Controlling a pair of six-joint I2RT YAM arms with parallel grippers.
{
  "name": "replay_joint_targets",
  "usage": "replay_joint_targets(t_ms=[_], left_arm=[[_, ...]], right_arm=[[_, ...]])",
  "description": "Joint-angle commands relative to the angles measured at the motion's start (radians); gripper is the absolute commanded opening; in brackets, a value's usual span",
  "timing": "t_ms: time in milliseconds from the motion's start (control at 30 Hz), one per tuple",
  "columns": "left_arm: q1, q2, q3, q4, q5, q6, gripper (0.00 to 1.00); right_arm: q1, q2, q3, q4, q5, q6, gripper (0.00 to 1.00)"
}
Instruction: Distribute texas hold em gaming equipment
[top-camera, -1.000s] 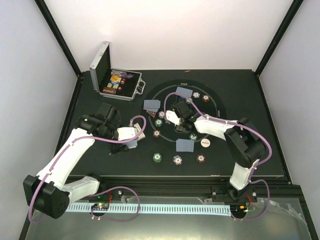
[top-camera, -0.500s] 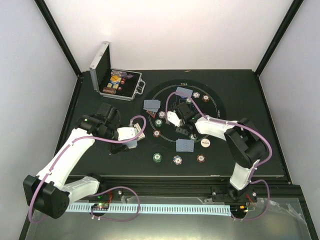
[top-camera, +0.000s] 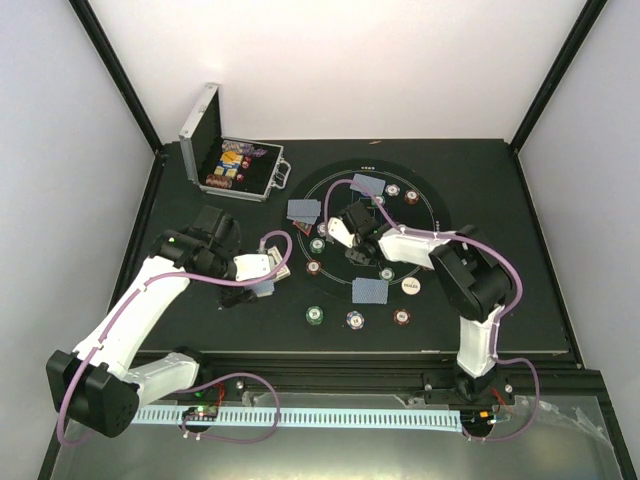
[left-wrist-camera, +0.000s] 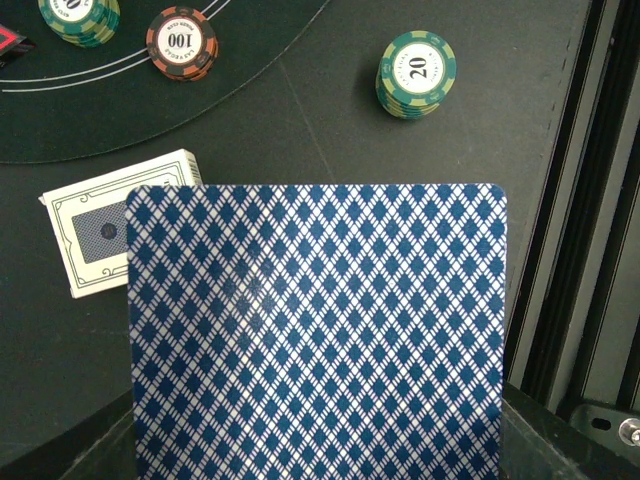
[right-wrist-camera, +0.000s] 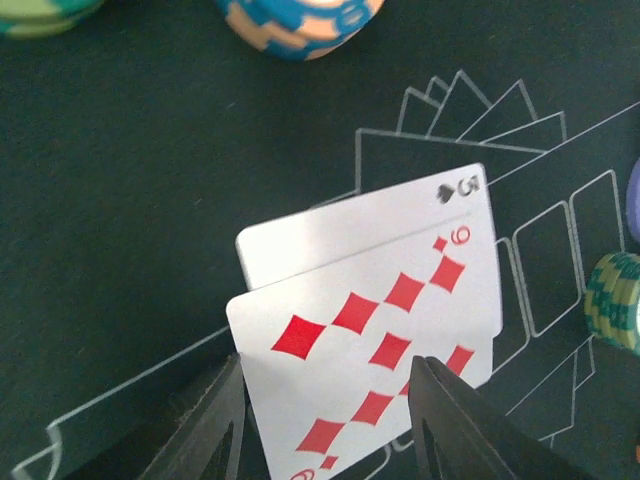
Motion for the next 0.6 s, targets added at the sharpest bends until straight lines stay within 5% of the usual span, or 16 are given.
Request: replay_joint_targets(t_ms=[0,467,500,533,567], left_arm=[[0.012,-0.008,0.034,-0.024,-0.004,0.019,0.01],[0.018,-0.003,0.021,-0.019,0.008,0.023,0.02],[0.018,-0.005,0.021,-0.019,0.008,0.022,0.02],[0.018,-0.007,0.021,-0.018,0.010,0.021,0.01],[0.018,-0.008,0.022,-0.019,0.012,0.021,0.02]], right_arm=[[-0.028,0.075,0.036,0.009,0.055,0.014,0.48],[-0.043,-0.117,0.055,0.001,0.064,0.069,0.51],[-0.044,-0.157,0.064,-0.001,0.043,0.096,0.68],[-0.044,-0.197,0.070,-0.001,0.012,0.128,0.95],[-0.044,-0.245,0.073,0.011,-0.018,0.173,0.99]])
